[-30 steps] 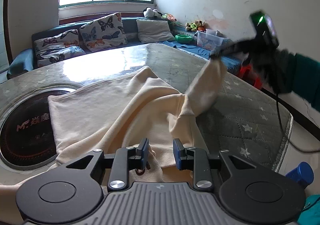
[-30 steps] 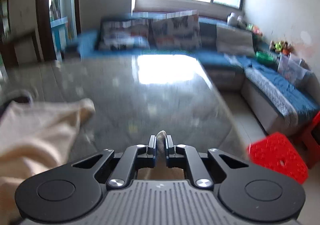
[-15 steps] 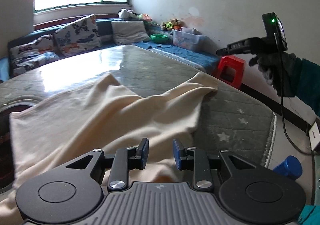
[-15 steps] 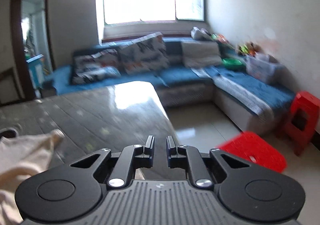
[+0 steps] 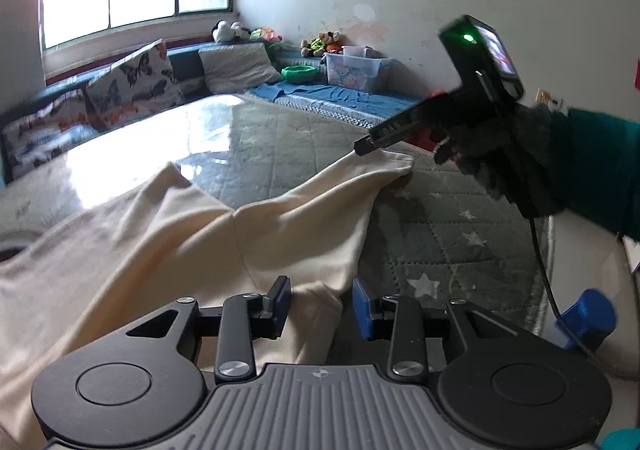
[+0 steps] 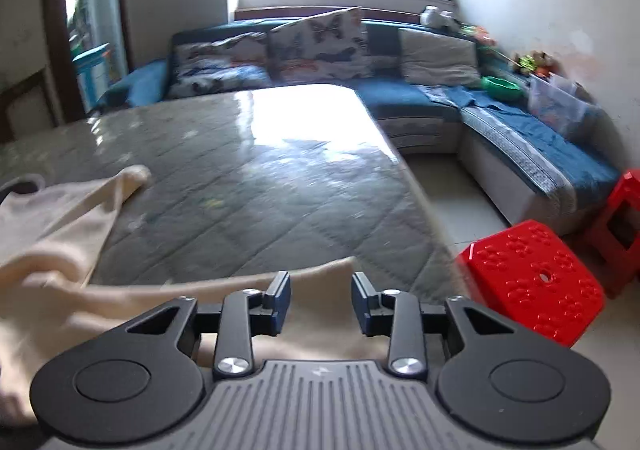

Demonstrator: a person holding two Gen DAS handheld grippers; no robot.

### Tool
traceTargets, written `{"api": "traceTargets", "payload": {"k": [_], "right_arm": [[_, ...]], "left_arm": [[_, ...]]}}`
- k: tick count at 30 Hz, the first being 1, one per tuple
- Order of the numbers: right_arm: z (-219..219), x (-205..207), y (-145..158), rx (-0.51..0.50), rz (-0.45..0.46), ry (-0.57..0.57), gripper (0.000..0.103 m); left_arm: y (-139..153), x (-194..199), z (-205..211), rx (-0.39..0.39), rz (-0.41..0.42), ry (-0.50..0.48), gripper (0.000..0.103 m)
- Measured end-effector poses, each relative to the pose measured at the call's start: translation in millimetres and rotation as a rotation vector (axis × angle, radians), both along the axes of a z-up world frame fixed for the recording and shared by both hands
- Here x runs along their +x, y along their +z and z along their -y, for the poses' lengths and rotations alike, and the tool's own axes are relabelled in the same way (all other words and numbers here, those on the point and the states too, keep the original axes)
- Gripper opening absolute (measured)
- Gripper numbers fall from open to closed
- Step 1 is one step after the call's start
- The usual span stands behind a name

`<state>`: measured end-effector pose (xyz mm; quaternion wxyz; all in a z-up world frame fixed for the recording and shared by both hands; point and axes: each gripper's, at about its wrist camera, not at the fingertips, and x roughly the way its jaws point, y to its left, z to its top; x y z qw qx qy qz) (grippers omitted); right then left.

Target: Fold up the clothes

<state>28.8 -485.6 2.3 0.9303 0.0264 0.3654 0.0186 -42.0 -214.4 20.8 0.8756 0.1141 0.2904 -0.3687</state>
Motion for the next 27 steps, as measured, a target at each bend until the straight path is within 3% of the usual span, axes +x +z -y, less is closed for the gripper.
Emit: {"api": "traceTargets", "payload": {"k": [5,7,8,9,11,12,17,21,27], "right_arm": [[5.6,16.4,-11.7,0.015,-0.021,-0.021,0.034],[7.1,21.1,-14.9,0.019,-0.026,-0.026,0.028],[7.0,21.4,-14.9,0.018,-0.025,-0.025,0.02],[6.8,22.4,-14.7,0.013,-0.025,-0.025,0.013],[4.8,23.6,-13.5,-0.005,-0.024,-0.018,0.009],[2.7,23.3,-12.1,-0.022,-0.02,-0.011,0.008],[-2.8,20.9,-1.3,-0.122,0.023,-0.02,0.007],[-6.0,24.5,-7.7,-0.163,0.005,-0.021,0.007],[-10.1,25.3,-8.5,-0.198,-0.013,-0.01,0.017]], "left_arm": [[-5.8,-4.2,14.3,0.061,0.063,-0.05,0.041],[-11.2,-7.0,21.7,0.105,0.103,-0.065,0.041],[-14.1,-6.9,25.0,0.128,0.113,-0.067,0.039],[-16.7,-4.6,26.8,0.136,0.105,-0.064,0.028],[-20.7,1.3,28.1,0.143,0.079,-0.056,0.012],[-21.1,3.2,27.7,0.138,0.067,-0.051,0.007],[-8.0,-3.8,16.4,0.012,-0.011,-0.119,0.006],[-11.5,-14.0,14.1,-0.005,-0.055,-0.14,0.009],[3.3,-32.3,-23.5,-0.048,-0.023,-0.098,0.012]]}}
